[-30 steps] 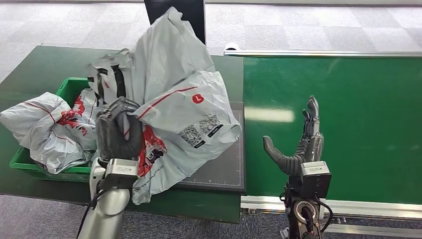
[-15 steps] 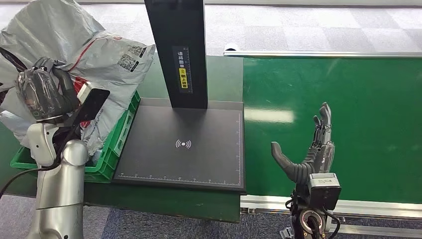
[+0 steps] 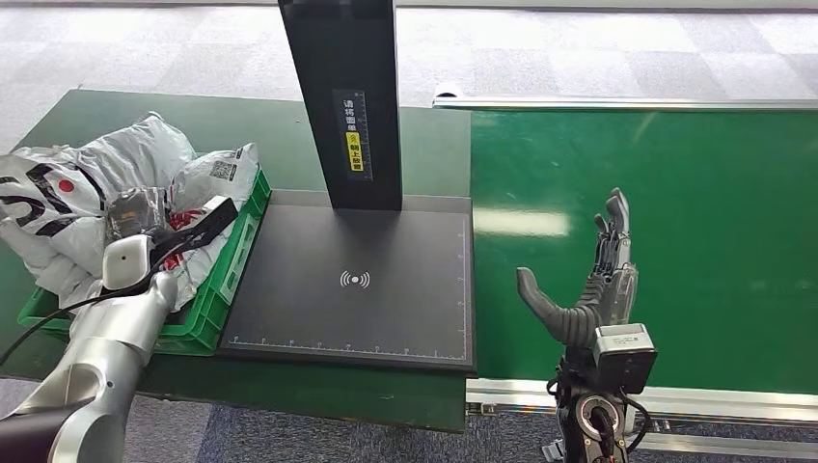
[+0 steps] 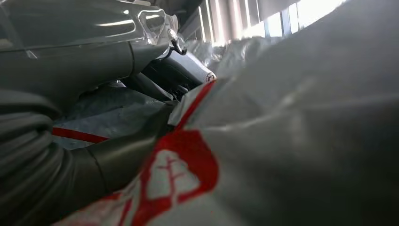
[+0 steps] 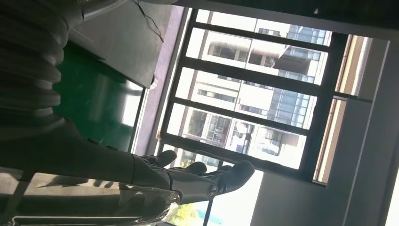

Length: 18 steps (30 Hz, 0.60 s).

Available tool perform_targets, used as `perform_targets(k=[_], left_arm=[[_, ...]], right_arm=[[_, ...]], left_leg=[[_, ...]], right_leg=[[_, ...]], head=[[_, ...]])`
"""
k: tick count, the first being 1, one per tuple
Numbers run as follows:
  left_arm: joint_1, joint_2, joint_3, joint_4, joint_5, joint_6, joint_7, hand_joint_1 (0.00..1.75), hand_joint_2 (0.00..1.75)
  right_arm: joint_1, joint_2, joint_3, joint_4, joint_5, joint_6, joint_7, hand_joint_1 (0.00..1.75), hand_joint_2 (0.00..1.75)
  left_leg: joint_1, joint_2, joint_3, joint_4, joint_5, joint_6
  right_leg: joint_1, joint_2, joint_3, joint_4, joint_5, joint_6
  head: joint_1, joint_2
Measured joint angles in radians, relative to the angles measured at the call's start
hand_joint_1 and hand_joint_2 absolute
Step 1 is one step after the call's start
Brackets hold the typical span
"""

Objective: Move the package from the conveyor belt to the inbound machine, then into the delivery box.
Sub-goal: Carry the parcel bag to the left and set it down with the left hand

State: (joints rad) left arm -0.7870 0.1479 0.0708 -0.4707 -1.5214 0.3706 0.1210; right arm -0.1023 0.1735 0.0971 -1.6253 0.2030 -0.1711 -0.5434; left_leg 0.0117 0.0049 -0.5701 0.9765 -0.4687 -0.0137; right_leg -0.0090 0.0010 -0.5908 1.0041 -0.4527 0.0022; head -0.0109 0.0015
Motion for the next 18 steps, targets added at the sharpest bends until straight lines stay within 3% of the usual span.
perform_targets(k=[5,9,12,18], left_arm=[[-0.019,0.015,-0.011,0.064,0.004,-0.003,0.002,1.52,1.75],[-0.026,0.020,-0.013,0.086,0.008,0.002,-0.003,0.00,1.75],[-0.026,0.021,0.004,0.092,0.067,0.060,-0.065,0.00,1.75],[-0.008,0.014,0.105,0.042,0.339,0.262,-0.348,0.00,1.75]], right_arm=[[-0.004,-0.007,0.000,0.017,-0.007,-0.001,-0.004,0.00,1.75],[-0.004,-0.011,0.000,0.025,-0.008,-0.002,-0.005,0.00,1.75],[-0.003,-0.013,0.000,0.027,-0.009,-0.009,-0.005,0.00,1.75],[0.000,-0.016,0.000,0.028,-0.011,-0.032,-0.005,0.00,1.75]], left_leg=[[0.000,0.000,0.001,0.000,0.000,0.000],[0.000,0.000,0.002,0.000,0.000,0.000],[0.000,0.000,0.002,0.000,0.000,0.000],[0.000,0.000,0.001,0.000,0.000,0.000]], right_leg=[[0.000,0.000,0.001,0.000,0.000,0.000],[0.000,0.000,0.001,0.000,0.000,0.000],[0.000,0.000,0.001,0.000,0.000,0.000],[0.000,0.000,0.000,0.000,0.000,0.000]], head=[[0.000,0.000],[0.000,0.000],[0.000,0.000],[0.000,0.000]])
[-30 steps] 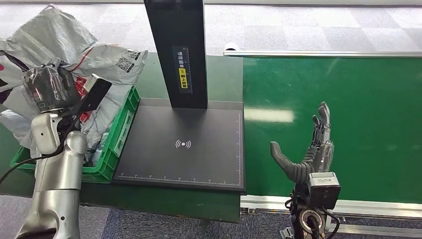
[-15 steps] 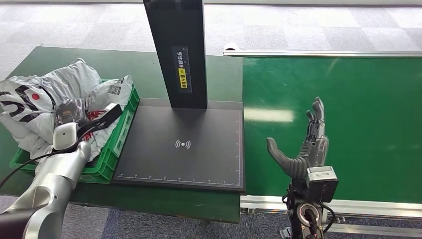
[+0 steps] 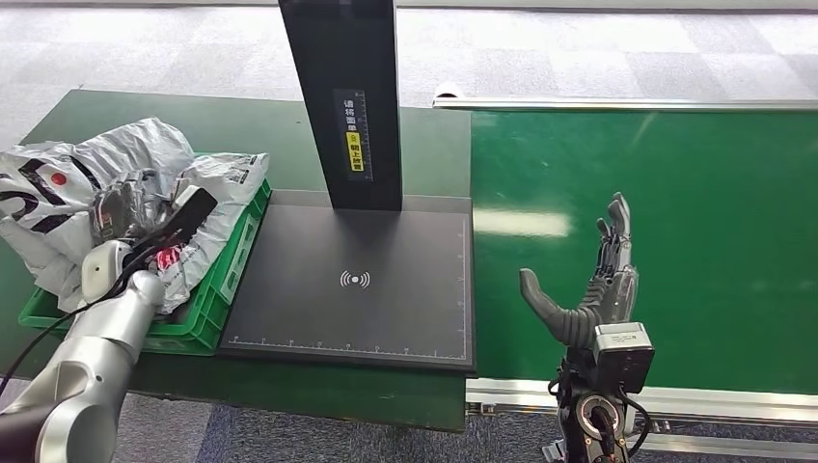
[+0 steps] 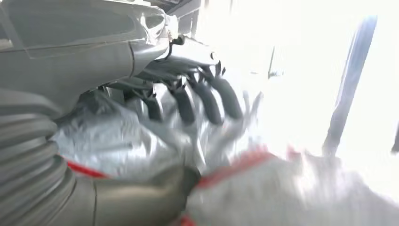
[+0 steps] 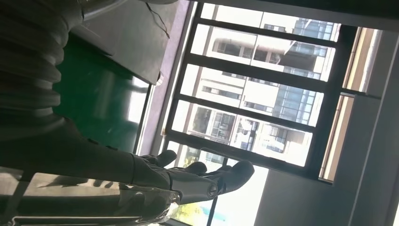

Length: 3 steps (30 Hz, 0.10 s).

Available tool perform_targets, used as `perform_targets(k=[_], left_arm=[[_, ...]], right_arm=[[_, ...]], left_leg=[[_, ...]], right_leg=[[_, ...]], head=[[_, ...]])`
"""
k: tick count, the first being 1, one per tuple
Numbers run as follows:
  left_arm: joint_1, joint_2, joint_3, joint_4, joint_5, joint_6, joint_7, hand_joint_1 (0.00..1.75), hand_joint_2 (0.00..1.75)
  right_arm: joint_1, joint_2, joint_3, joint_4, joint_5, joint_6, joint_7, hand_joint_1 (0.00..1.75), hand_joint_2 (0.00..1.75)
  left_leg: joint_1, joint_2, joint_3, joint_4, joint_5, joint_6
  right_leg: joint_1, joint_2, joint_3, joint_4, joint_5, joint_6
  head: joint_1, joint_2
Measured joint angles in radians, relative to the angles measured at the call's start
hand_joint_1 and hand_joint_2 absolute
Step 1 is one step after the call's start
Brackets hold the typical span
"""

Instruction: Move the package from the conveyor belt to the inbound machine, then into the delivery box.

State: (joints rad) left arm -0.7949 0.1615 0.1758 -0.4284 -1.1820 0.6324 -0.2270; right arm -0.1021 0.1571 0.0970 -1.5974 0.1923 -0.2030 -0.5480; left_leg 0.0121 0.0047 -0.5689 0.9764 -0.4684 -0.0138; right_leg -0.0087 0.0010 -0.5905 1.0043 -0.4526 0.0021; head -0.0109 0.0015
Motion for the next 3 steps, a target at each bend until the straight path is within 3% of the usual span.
perform_targets(k=[3], left_arm=[[0.040,-0.016,0.026,-0.112,0.142,0.032,-0.082,0.00,1.75]], right_arm=[[0.005,0.000,-0.001,0.001,0.000,-0.010,0.002,0.00,1.75]], left_leg=[[0.000,0.000,0.000,0.000,0.000,0.000]], right_leg=[[0.000,0.000,0.000,0.000,0.000,0.000]], head=[[0.000,0.000]])
